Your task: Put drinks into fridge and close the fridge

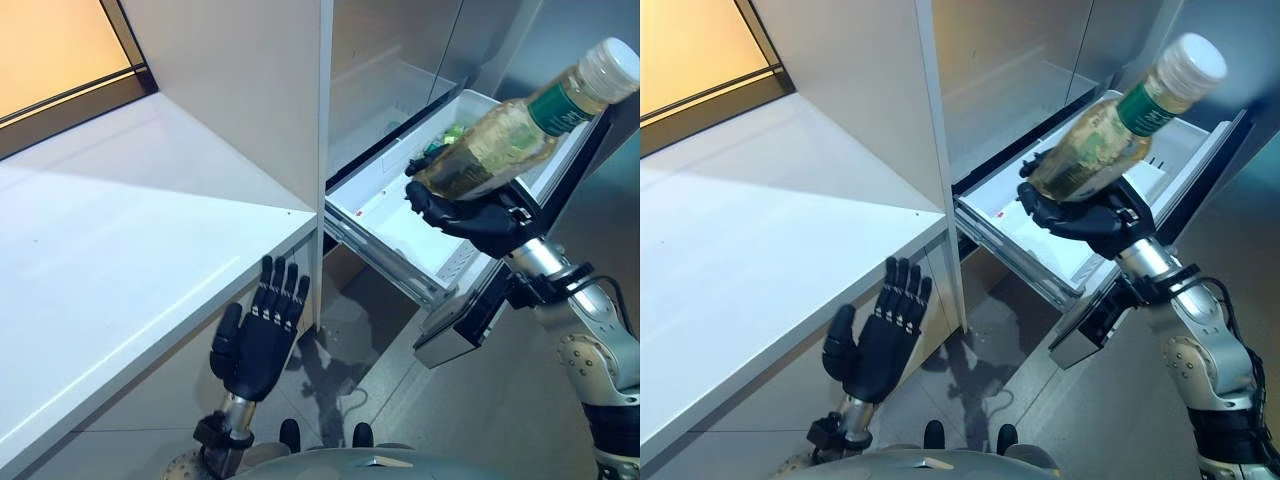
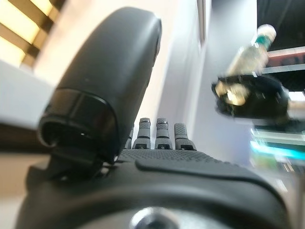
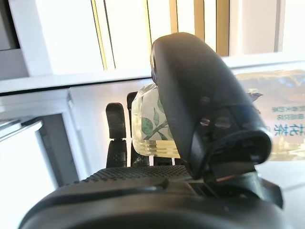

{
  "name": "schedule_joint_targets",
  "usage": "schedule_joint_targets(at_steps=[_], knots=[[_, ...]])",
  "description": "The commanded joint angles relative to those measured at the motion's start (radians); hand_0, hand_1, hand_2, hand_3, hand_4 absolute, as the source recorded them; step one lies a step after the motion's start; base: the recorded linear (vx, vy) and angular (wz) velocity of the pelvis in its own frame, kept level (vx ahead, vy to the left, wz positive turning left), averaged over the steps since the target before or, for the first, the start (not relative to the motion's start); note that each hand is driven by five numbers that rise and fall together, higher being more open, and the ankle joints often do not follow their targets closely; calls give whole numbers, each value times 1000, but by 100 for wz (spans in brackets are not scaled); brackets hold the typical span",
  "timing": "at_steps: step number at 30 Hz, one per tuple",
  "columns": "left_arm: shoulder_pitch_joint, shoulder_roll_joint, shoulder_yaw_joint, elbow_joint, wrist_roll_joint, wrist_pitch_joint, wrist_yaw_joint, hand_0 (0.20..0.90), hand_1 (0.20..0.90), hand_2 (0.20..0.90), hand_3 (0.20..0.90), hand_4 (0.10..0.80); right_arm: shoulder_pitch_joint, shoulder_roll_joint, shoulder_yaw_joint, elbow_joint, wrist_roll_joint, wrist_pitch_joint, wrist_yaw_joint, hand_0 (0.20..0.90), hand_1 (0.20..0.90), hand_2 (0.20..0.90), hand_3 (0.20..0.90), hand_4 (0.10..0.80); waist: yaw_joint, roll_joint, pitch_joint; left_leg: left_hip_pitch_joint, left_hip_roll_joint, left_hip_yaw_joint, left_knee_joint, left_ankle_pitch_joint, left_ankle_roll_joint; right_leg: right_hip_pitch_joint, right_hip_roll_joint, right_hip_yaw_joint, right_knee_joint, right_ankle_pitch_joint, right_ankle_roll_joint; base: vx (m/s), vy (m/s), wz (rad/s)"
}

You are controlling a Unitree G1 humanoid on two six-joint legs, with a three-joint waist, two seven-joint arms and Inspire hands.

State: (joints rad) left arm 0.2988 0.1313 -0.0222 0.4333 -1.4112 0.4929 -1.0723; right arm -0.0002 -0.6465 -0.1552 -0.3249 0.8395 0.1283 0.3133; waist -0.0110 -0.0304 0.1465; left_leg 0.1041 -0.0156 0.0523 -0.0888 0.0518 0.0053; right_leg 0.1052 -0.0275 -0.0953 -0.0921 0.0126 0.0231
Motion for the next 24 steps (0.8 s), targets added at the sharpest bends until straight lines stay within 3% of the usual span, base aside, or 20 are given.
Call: schedule_joint_targets(at_steps=[1, 4, 7, 9, 10, 15, 24], knots=[[-29, 2, 13, 33, 84, -106, 11, 900, 900, 900, 900, 800, -101, -9, -165, -30, 33, -225, 5, 300, 300, 300, 200, 100, -8, -28, -87, 6, -28, -24, 2, -121, -2, -25, -1, 14, 5, 21, 72, -9, 0, -16], [-32, 8, 16, 79, 159, -235, 117, 900, 900, 900, 900, 800, -91, -28, -175, -4, -32, -253, -15, 300, 300, 300, 200, 100, -12, -31, -84, 7, -29, -24, 2, -121, 1, -26, 3, 23, 5, 22, 72, -3, -7, -15], [-60, 63, -13, 116, 337, -511, 393, 900, 900, 900, 900, 800, -156, -80, -149, 51, -79, -229, -55, 300, 300, 300, 200, 100, -9, -39, -83, 8, -32, -28, 2, -118, 4, -28, 8, 28, 5, 25, 71, 9, -23, -22], [-75, 112, -41, 111, 536, -641, 601, 900, 900, 900, 900, 800, -205, -121, -120, 78, -113, -203, -83, 300, 300, 300, 200, 100, -3, -43, -82, 7, -33, -29, 2, -112, 5, -28, 12, 28, 5, 25, 69, 22, -18, -5], [-79, 122, -47, 110, 609, -666, 665, 900, 900, 900, 900, 800, -221, -130, -108, 85, -120, -189, -91, 300, 300, 300, 200, 100, -1, -43, -82, 6, -33, -28, 2, -110, 4, -28, 13, 27, 5, 26, 68, 25, -12, -7], [-108, 149, -56, 186, 815, -670, 869, 900, 900, 900, 900, 800, -366, -218, -21, 235, -171, -115, -93, 300, 300, 300, 200, 100, 28, -61, -84, 5, -28, -18, 2, -103, -1, -28, 17, 14, 5, 25, 69, 42, -21, -7], [-103, 171, -79, 403, 972, -652, 928, 900, 900, 900, 900, 800, -605, -331, 156, 516, -216, -61, -31, 300, 300, 300, 200, 100, 69, -101, -72, 14, -17, 1, 5, -105, -4, -18, 23, -4, 5, 24, 71, 93, -48, 0]])
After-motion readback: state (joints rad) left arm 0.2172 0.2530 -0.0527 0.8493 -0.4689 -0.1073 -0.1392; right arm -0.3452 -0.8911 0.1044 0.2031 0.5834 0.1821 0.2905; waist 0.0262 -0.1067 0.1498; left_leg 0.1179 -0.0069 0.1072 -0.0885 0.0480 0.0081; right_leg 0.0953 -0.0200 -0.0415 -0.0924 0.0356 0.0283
